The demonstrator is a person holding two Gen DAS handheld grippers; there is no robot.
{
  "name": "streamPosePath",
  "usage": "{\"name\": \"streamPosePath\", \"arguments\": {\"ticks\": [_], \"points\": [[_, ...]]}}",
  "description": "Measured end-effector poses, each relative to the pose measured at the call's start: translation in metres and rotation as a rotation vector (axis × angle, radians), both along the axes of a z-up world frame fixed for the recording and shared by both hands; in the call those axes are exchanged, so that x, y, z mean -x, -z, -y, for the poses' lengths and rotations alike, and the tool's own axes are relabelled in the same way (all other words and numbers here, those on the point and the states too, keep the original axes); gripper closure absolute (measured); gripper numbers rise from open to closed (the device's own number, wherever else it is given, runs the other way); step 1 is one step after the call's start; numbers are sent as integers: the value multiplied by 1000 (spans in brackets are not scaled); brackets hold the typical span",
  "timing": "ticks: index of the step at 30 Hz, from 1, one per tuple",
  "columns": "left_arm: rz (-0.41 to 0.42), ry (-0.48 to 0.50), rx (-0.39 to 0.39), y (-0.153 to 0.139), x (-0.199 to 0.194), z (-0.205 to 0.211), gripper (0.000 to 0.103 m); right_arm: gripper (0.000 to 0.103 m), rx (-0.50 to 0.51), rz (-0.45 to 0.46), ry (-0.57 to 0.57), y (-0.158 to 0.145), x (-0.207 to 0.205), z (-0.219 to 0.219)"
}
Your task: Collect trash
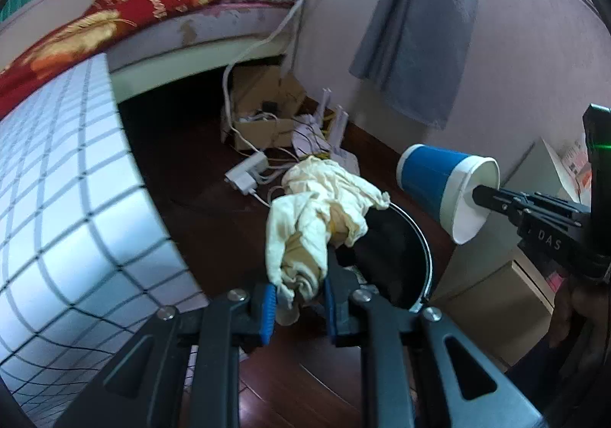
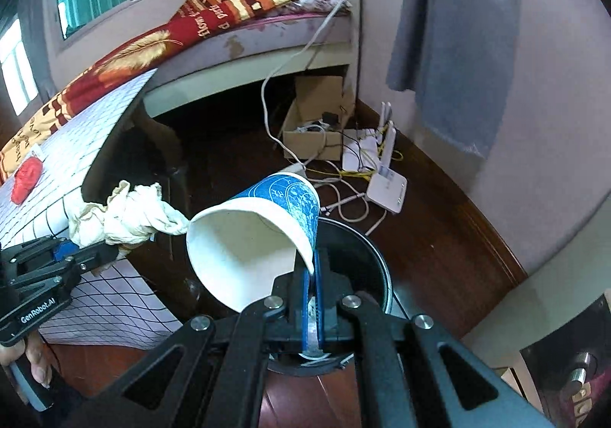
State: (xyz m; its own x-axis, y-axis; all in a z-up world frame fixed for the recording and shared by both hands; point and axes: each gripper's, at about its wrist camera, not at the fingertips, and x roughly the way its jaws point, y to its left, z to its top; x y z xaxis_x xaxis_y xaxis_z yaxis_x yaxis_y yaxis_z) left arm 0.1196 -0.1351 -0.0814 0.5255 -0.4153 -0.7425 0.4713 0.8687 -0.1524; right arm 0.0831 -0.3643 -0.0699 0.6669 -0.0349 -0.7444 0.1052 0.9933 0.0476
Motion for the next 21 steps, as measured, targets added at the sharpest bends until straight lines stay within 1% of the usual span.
{"name": "streamPosePath", "arguments": {"ticks": [10,15,21], "points": [[-78,95,-48,38,-7,44,81,100,15,-109,26,51,6,23],[-124,122,-68,60,-13,58,81,100,9,-161,18,78,-2,29],[-175,123,-88,85,-27,71,81,100,11,-213,-15,105,-12,27]]}}
